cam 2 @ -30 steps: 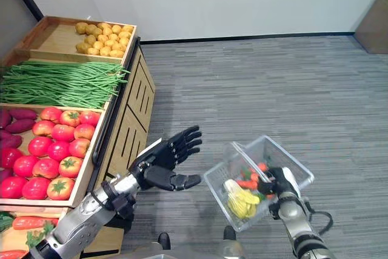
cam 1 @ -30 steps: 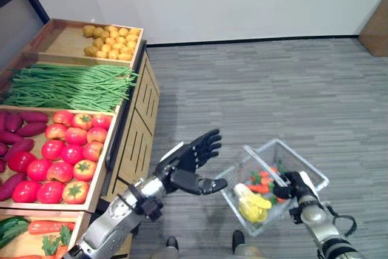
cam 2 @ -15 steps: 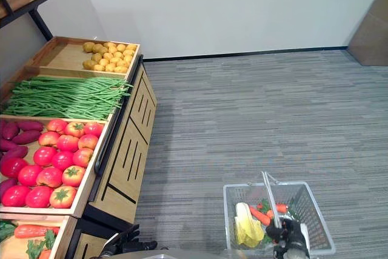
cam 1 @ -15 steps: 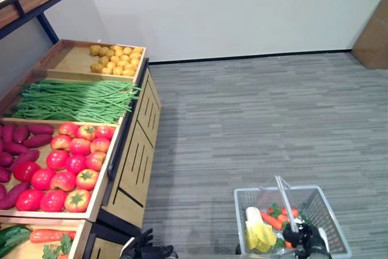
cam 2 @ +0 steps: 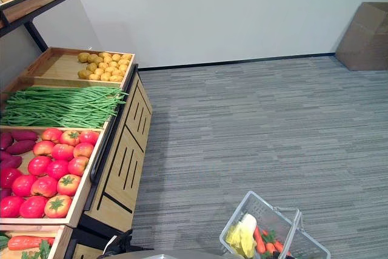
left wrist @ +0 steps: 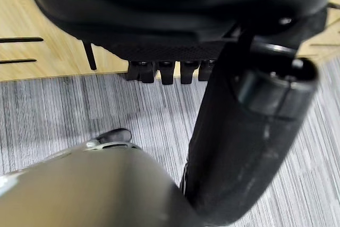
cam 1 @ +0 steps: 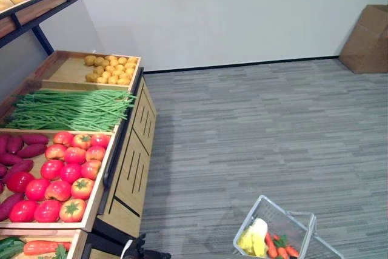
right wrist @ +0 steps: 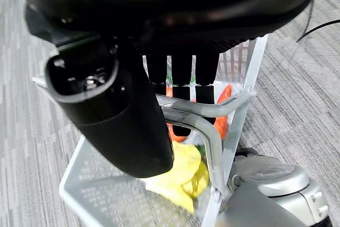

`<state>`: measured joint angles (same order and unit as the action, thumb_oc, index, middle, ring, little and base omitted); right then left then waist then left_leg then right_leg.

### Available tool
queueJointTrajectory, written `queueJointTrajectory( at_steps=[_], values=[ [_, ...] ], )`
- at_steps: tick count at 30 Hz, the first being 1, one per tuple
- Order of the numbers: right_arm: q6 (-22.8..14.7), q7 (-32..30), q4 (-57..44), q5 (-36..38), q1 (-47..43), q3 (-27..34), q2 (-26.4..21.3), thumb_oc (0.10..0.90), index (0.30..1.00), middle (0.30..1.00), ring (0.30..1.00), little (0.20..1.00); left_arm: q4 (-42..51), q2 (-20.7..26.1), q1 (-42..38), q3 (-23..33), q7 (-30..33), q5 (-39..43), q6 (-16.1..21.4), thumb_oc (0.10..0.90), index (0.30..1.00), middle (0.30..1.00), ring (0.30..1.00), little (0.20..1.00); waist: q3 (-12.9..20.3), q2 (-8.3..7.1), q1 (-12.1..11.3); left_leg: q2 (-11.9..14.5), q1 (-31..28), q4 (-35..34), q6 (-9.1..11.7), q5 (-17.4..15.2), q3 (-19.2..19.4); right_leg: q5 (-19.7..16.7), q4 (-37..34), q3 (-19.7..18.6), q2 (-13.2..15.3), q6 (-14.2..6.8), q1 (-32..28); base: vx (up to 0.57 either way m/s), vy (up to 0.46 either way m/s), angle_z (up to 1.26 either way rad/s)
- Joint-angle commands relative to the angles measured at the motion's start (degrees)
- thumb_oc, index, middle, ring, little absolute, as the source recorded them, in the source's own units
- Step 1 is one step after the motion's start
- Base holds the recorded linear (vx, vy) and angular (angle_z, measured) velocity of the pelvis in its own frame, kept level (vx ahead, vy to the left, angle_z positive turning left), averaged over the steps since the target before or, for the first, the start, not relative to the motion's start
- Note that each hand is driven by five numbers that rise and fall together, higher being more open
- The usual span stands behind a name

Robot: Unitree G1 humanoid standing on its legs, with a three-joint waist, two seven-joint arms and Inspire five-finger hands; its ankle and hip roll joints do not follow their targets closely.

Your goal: Get the vegetables into the basket

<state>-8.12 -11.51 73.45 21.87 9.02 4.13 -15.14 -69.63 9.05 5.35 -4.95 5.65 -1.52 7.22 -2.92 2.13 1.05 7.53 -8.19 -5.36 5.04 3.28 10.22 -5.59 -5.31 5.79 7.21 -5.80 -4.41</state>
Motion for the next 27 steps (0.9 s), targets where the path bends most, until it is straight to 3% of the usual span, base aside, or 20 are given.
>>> queueJointTrajectory(
  at_steps=[1,11,17,27],
  values=[
    [-3.4,-0.7,1.1,0.5,-5.1,0.8,-0.7,0.900,1.000,1.000,1.000,1.000,-3.9,1.3,-0.4,-1.2,2.4,-0.8,-1.0,0.900,1.000,1.000,1.000,1.000,-3.0,-2.16,0.2,0.7,-0.3,0.4,1.6,-3.1,-0.4,4.5,0.3,5.8,2.3,-3.1,-4.1,0.00,0.000,0.00],
    [-1.0,1.4,6.7,-0.5,-4.6,-1.2,1.0,0.900,1.000,1.000,1.000,1.000,-4.2,0.2,-1.5,-2.1,2.5,1.4,-0.9,0.900,1.000,1.000,1.000,1.000,-3.1,-2.19,0.5,1.0,0.0,0.4,1.8,-2.9,-0.7,4.5,0.3,5.9,2.1,-2.9,-4.0,0.00,-0.002,0.00],
    [1.3,7.7,8.2,-2.1,-3.2,-5.5,2.8,0.900,1.000,1.000,1.000,1.000,-4.6,0.1,-2.0,-2.8,0.2,2.0,-1.3,0.900,1.000,1.000,1.000,1.000,-3.0,-2.43,0.5,1.2,0.0,0.4,1.9,-2.7,-0.9,4.7,0.3,5.9,2.0,-2.7,-4.2,0.00,0.000,0.00],
    [1.1,8.5,7.2,-1.9,-4.0,-6.6,3.7,0.900,1.000,1.000,1.000,1.000,-5.1,-0.3,-2.4,-3.4,-0.2,2.8,-1.4,0.900,1.000,1.000,1.000,1.000,-2.6,-2.45,0.5,1.1,-0.2,0.4,1.9,-2.7,-1.1,4.7,0.3,6.0,2.0,-2.7,-4.4,0.00,0.000,0.00]
  ],
)
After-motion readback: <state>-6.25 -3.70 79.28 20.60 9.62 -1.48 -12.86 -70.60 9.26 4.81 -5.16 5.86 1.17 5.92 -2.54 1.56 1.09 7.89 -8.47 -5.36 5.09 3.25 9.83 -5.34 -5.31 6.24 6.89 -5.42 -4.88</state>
